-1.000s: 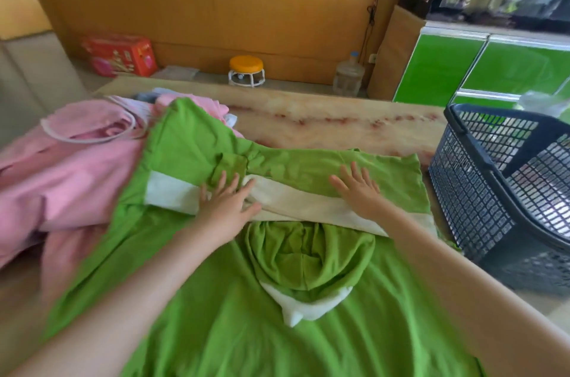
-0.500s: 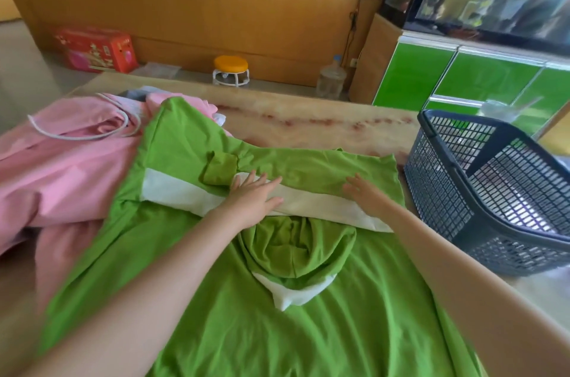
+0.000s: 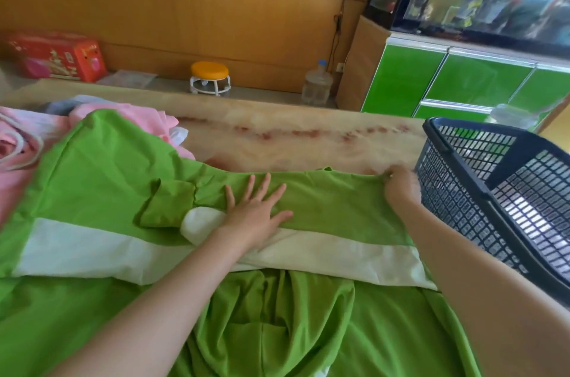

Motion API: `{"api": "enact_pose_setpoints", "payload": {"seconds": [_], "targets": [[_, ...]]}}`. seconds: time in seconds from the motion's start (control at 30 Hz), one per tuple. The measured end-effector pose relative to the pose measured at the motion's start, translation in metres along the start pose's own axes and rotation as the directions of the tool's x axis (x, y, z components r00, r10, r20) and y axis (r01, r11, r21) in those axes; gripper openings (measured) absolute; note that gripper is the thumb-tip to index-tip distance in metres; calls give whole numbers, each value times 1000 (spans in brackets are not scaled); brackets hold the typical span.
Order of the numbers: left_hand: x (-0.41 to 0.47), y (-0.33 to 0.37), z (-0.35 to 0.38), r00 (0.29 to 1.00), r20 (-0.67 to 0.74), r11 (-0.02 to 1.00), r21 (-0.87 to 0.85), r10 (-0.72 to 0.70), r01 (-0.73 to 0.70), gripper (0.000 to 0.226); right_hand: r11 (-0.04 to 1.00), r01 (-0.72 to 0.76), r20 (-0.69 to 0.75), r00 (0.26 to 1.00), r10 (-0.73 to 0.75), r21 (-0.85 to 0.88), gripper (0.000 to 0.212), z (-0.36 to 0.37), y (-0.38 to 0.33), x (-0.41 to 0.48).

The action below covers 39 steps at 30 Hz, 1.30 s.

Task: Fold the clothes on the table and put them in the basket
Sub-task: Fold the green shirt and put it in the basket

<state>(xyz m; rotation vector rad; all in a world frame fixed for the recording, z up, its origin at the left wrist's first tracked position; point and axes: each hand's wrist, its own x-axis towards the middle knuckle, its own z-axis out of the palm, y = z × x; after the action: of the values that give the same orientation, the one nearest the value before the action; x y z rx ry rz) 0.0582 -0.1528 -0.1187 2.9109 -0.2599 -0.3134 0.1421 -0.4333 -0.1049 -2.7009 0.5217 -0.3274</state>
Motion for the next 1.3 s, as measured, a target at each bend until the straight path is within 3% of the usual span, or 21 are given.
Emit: {"api": "enact_pose_setpoints", "payload": {"seconds": [0.07,0.13,0.2,0.3,0.4,0.47,0.53,0.6,0.63,0.7,0.87,0.97,1.03,1.1,1.2,1.3], "targets": [[6,-6,5,999,-42,999,34,-21,23,68,989,96,-101,989,-107,-115,24,5,-1,7],[8,-9,10,995,-85,996,62,-53,58,73,950,176,-106,972,-209,-258,24,13,-2,11],[9,-11,14,994,-92,992,99,-65,74,75,937,163,-80,977,-197,-309,27,21,2,11],[13,-10,10,997,-17,994,84,-69,70,74,956,142,-75,983,-166,-259,32,19,-1,6],[9,-13,0,998,55,995,-96,-25,30,69,960,276,-61,958,-279,-56,38,-3,-28,-21],[-6,-21,-9,1000,24,979,-203,-18,22,63,913,358,28,928,-370,198,40,-20,-57,-62],[-32,-33,-13,998,-31,990,-132,-47,42,61,882,351,267,859,-437,314,49,-24,-78,-108],[-65,-50,-10,995,-62,996,-36,-83,81,63,866,487,534,706,-466,112,54,-3,-83,-146],[-82,-58,-6,995,-38,996,-16,-93,93,65,818,576,585,660,-472,10,57,11,-80,-158],[-99,-71,2,993,53,995,10,-101,101,73,803,588,573,692,-439,-95,68,28,-75,-169],[-99,-55,-23,979,137,986,-46,-153,161,63,855,505,619,710,-336,-115,71,12,-90,-175],[-123,-51,-48,981,-99,981,-116,-166,154,48,908,401,607,695,-386,119,65,-9,-110,-195],[-150,-65,-55,917,-336,974,-152,-213,170,42,874,375,611,626,-484,309,63,-20,-126,-218],[-176,-87,-60,821,-491,955,-200,-291,219,41,849,368,625,575,-528,378,63,-27,-145,-240],[-213,-122,-59,715,-535,892,-297,-451,340,47,857,316,603,612,-513,408,60,-34,-177,-267],[-245,-143,-56,672,-479,820,-423,-564,387,53,851,296,573,638,-514,434,57,-38,-209,-287]]}}
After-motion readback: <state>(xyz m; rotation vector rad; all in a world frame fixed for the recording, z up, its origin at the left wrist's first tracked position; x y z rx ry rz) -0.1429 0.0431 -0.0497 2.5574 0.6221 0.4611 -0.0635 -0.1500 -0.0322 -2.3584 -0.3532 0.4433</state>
